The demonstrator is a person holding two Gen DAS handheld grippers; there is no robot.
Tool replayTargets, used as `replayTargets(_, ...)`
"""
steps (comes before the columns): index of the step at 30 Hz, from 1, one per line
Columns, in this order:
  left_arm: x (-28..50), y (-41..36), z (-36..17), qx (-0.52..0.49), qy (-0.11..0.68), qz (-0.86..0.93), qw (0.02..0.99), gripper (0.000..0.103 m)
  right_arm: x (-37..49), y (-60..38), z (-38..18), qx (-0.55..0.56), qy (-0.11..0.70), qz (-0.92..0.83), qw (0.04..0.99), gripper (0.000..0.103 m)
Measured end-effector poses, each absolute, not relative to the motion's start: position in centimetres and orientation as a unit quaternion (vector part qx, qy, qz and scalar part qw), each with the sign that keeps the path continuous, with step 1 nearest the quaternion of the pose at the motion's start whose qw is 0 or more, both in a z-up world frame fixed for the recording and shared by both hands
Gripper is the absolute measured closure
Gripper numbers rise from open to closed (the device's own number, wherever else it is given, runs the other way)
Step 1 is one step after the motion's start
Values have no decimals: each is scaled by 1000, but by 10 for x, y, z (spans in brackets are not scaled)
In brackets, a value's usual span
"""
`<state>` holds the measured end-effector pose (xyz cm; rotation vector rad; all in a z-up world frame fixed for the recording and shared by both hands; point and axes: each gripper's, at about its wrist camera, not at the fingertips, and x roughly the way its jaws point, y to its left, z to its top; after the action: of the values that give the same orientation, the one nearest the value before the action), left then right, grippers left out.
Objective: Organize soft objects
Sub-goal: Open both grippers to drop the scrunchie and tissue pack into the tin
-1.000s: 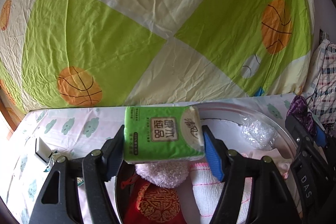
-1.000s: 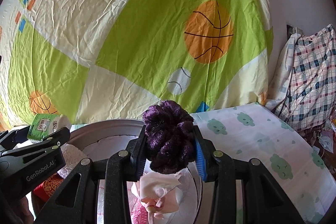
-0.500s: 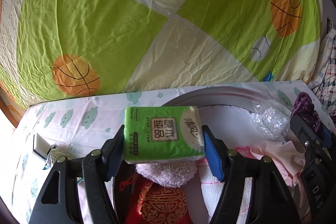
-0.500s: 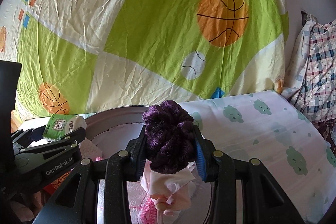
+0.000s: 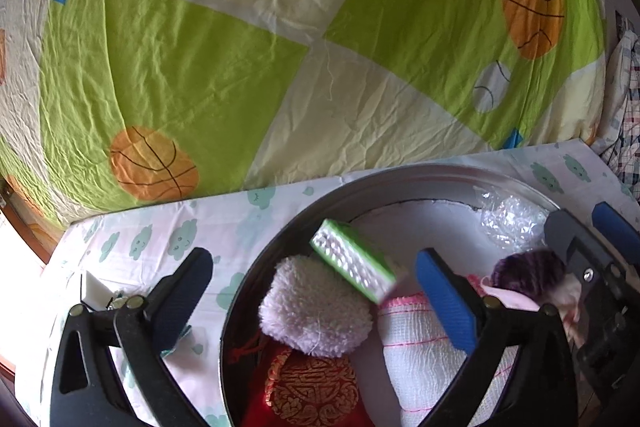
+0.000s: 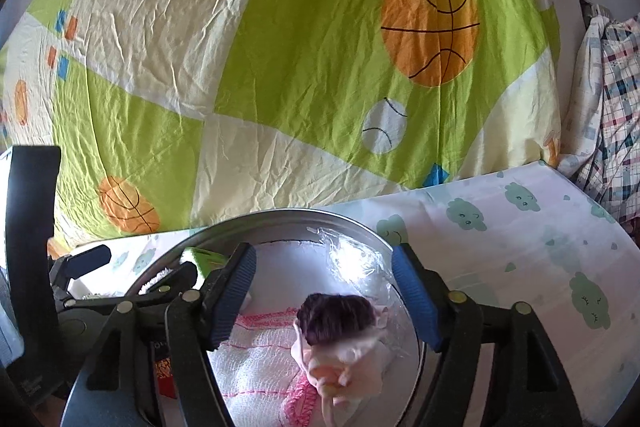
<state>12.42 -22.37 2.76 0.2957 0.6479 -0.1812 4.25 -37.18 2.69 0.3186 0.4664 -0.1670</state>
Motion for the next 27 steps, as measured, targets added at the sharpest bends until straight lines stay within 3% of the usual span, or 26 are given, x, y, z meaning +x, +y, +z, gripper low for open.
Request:
replayTargets(17,75,-178,39,76,215,-92,969,0,-1,-364,32,180,131,-157,962,23)
replayTargets(27,63,-134,31,49,184,-63,980,0,-17,-335,32,124,86,-185,971,19)
